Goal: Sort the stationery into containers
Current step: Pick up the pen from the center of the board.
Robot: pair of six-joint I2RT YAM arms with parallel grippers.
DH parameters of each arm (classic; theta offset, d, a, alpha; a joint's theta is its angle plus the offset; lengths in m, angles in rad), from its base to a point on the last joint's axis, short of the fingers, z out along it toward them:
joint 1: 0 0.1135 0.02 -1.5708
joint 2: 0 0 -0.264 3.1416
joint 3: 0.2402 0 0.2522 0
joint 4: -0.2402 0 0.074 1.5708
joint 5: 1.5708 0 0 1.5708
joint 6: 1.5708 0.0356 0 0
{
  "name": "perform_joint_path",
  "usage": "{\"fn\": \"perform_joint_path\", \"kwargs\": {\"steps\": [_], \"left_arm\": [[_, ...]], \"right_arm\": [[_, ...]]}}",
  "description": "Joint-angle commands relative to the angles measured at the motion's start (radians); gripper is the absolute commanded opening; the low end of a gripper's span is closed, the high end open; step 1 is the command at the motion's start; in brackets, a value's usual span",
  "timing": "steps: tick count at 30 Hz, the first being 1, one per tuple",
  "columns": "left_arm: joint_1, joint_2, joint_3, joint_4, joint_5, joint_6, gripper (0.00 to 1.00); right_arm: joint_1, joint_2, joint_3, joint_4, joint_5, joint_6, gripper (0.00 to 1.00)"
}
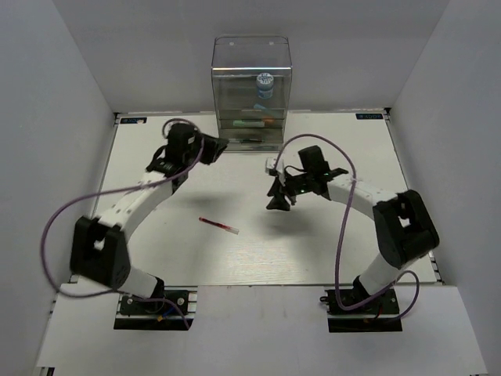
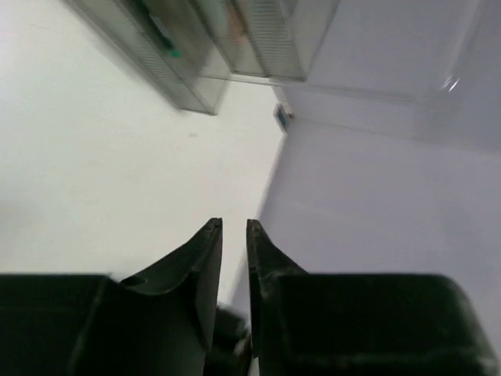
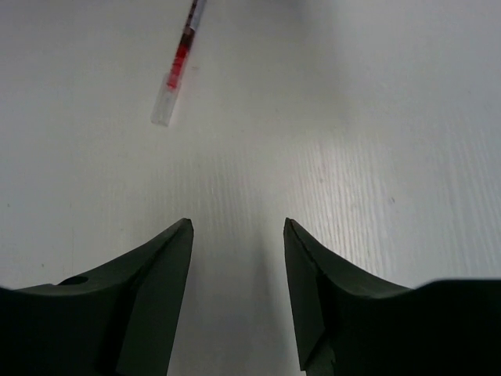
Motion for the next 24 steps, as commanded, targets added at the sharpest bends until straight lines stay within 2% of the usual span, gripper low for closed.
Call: {"fn": "perform_joint_path", "kwargs": {"steps": [1, 2, 4, 5, 6, 8, 10, 14, 20, 23, 24], "left_arm": [[0.015, -0.230, -0.218, -0.174, -0.130, 0.227, 0.28], [0.015, -0.353, -0.267, -0.207, -0.179, 0.258, 0.27], [0.015, -0.478, -0.399, -0.282, -0.231, 0.309, 0.33], [0.015, -0.538, -0.441, -0.360, -0.260, 0.309, 0.48], [0.015, -0.660, -0.479, -0.391, -0.274, 0.309, 0.56], [0.015, -0.774, -0.562, -0.486, -0.305, 0.287, 0.70], [0.015, -0.926, -0.611, -0.549, -0.328, 0.248, 0.71], [0.015, -1.109, -0.642, -0.699, -0.385, 0.195, 0.72], [0.015, -1.211, -0.651, -0.775, -0.405, 0.157, 0.72], [0.015, -1.211, -0.651, -0.775, -0.405, 0.148, 0.72], [0.015, -1.211, -0.651, -0.775, -0.405, 0.148, 0.72]], "right_arm": [[0.110, 0.074, 0.078, 0.010, 0.010, -0.016, 0.57], [0.151, 0.109, 0.086, 0.020, 0.023, -0.015, 0.59], [0.206, 0.160, 0.128, 0.039, 0.079, -0.002, 0.61], [0.239, 0.200, 0.155, 0.037, 0.104, 0.010, 0.63], [0.265, 0.218, 0.170, 0.037, 0.119, 0.019, 0.63], [0.288, 0.280, 0.226, 0.041, 0.156, 0.053, 0.64], [0.329, 0.321, 0.271, 0.028, 0.182, 0.054, 0.66], [0.389, 0.373, 0.321, -0.001, 0.210, 0.056, 0.66], [0.458, 0.427, 0.350, 0.005, 0.263, 0.108, 0.67], [0.481, 0.459, 0.364, 0.005, 0.302, 0.128, 0.64], [0.487, 0.465, 0.367, 0.007, 0.311, 0.142, 0.60]]}}
